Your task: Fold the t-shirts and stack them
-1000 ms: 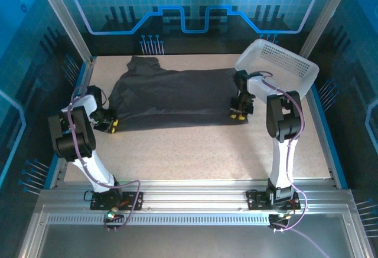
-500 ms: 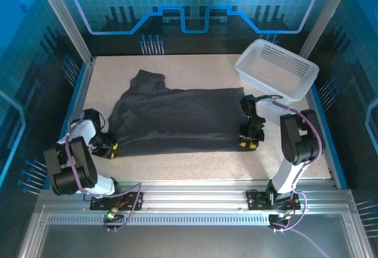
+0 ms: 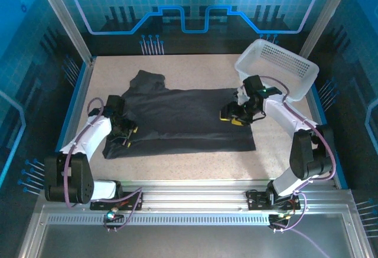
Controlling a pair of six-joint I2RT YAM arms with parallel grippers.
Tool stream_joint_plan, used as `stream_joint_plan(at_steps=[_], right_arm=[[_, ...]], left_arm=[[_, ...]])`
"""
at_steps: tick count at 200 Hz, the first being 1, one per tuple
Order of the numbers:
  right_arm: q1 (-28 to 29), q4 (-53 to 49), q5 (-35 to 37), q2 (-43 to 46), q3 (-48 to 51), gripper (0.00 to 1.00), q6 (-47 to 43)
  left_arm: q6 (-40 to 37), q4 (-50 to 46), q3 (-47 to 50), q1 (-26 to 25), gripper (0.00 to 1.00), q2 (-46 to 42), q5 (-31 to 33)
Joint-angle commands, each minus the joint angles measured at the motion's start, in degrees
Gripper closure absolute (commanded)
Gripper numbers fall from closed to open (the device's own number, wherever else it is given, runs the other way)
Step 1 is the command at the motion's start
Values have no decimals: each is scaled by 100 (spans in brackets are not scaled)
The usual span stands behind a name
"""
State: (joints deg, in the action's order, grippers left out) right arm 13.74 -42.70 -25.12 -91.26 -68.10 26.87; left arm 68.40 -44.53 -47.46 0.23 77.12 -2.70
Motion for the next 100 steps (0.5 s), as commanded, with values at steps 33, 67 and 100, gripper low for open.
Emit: stream_joint_plan(at_steps=[33, 67, 100], right_arm=[[50, 208, -819, -85, -158, 39, -95], [3, 222, -816, -37, -72, 40, -37], [-43, 187, -796, -36, -46, 41, -42]], left_arm=[[684, 710, 224, -57, 47, 584, -390], [693, 844, 139, -102, 60, 746, -193], [583, 894, -128, -132, 86, 941, -208]])
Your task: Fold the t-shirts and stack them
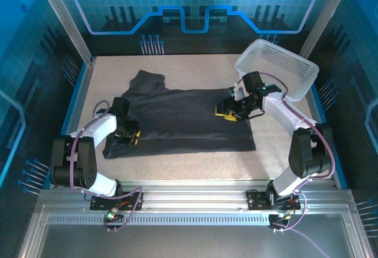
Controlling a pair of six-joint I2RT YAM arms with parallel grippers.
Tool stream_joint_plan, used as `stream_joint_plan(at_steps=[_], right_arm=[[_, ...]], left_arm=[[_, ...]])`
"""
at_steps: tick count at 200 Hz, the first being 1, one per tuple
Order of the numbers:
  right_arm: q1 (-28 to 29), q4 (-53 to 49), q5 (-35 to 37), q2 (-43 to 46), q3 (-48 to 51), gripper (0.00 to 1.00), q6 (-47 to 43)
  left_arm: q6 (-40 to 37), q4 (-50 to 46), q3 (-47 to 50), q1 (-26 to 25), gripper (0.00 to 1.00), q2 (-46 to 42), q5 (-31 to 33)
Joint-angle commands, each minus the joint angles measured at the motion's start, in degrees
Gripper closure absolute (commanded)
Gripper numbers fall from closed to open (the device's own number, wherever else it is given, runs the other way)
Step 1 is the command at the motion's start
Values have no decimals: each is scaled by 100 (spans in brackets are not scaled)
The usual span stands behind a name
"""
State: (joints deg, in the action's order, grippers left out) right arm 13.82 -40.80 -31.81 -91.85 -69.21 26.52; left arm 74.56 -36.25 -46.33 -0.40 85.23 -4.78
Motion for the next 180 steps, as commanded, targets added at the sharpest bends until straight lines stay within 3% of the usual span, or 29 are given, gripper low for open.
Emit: stream_joint_plan(at_steps=[1, 32, 87, 133, 180], right_arm=[[-58, -5, -126, 25, 65, 41, -2], [-158, 1, -118, 18, 46, 41, 37], [-316, -93, -101, -78, -93, 43, 72], [-438, -148, -169, -44, -58, 43, 57], [-512, -177, -219, -43, 19, 43, 28]], left_arm=[[-41, 61, -248, -71, 87, 132, 6], [-382, -233, -861, -232, 100, 295, 196], [-1733, -1052, -2870, -827, 100, 1671, 484], [-3174, -2349, -4826, -1431, 100, 3208, 867], [-3795, -2606, -5328, -1711, 100, 3677, 1342]])
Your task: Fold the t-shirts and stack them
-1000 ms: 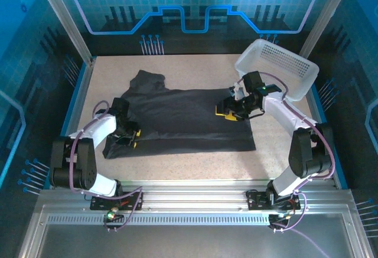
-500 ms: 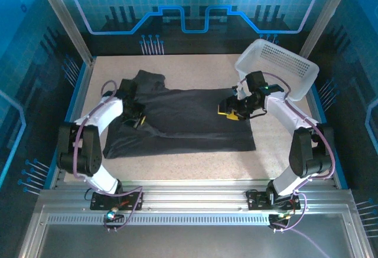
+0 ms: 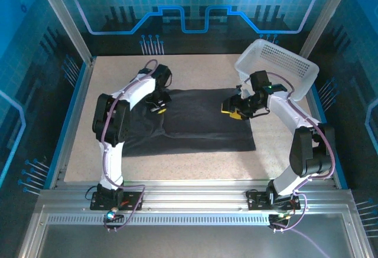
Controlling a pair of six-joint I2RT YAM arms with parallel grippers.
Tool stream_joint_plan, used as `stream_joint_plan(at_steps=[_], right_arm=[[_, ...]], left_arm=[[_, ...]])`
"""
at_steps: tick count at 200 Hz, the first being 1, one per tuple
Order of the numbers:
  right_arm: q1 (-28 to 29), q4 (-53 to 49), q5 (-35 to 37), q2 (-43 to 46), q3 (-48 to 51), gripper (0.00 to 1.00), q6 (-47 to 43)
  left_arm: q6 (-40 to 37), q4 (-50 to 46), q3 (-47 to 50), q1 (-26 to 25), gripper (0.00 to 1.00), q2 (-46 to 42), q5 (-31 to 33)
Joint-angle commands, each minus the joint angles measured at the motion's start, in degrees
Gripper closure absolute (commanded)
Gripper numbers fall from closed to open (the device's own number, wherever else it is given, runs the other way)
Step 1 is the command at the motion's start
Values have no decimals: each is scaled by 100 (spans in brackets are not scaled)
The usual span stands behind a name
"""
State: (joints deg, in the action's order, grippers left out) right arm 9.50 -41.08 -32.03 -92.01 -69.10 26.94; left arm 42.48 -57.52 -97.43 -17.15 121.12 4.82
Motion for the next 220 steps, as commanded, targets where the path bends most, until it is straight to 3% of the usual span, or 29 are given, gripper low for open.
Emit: stream_joint_plan(at_steps=[1, 13, 27, 32, 41, 51, 88, 107, 132, 167, 220], right_arm=[[-80, -147, -194, -28, 10, 43, -9], [-78, -153, -200, -41, 28, 43, -22], [-80, -234, -103, -71, 46, 44, -31], [-72, -269, -24, -77, 52, 44, -19], [-84, -333, 172, -68, 84, 45, 46], [-99, -431, 543, -10, 135, 46, 219], [-163, -473, 1579, 578, 893, 48, 1443], [-150, -501, 1875, 915, 1412, 41, 2238], [-123, 89, 1671, 1075, 1839, 33, 2849], [-257, 77, 1689, 506, 1614, 31, 3012], [-377, 317, 1703, -102, 1296, 30, 3309]], left_arm=[[-593, -471, -221, -37, 100, 92, 384], [-709, -358, -301, -42, 100, 141, 389], [-839, -241, -394, -65, 90, 220, 304], [-870, -250, -452, -69, 79, 244, 307], [-890, -294, -523, -100, 50, 242, 432], [-837, -316, -534, -133, 38, 124, 660], [-250, -105, 233, -210, 43, -1135, 853], [404, 112, 1216, -215, 45, -1846, 106], [1327, 1354, 2769, -293, 46, -2546, -1171], [2259, 2751, 3685, -384, 35, -2446, -1802], [2245, 3026, 3413, -378, 34, -1824, -1563]])
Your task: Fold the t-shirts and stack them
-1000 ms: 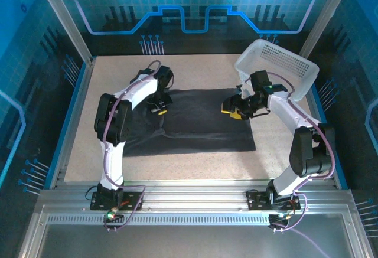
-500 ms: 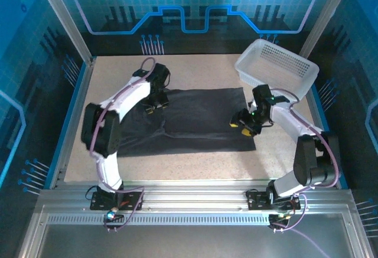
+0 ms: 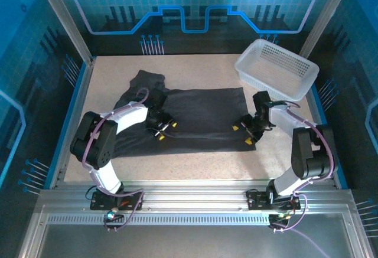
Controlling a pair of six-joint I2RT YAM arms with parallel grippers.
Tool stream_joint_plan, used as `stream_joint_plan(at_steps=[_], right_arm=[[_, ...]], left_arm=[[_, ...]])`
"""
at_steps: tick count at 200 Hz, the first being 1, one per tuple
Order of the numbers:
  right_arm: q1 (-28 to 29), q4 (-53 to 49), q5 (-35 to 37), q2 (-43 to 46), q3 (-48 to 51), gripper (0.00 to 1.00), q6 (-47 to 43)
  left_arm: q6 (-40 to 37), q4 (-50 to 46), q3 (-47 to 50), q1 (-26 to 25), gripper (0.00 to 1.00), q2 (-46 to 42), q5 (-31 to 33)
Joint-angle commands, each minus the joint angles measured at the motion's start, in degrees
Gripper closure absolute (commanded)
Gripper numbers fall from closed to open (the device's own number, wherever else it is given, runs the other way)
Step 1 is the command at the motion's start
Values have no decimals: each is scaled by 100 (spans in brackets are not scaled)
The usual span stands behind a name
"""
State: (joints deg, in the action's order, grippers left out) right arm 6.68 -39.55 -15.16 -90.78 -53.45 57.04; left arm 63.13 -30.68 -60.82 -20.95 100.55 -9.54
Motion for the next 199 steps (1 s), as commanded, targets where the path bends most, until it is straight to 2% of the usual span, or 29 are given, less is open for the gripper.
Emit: stream_joint_plan(at_steps=[1, 65, 125, 148, 195, 199], right_arm=[[-92, 174, 14, -231, -275, 30, 308], [-233, 273, 44, -827, -766, 31, 556], [-543, 318, -39, -1308, -1379, 35, 457], [-544, 76, 63, -1013, -1406, 34, 330], [-241, 10, 151, 212, -393, 32, 655], [-207, 43, 123, 277, -293, 32, 713]], left_arm=[[181, 351, -251, 3, 34, 244, -127], [53, 270, -834, 165, 36, 695, 44], [-50, 42, -1193, 355, 37, 971, -58], [-125, -201, -1247, 325, 32, 860, -271], [-245, -808, -934, 224, 27, 91, -247], [-241, -840, -890, 223, 21, -15, -213]])
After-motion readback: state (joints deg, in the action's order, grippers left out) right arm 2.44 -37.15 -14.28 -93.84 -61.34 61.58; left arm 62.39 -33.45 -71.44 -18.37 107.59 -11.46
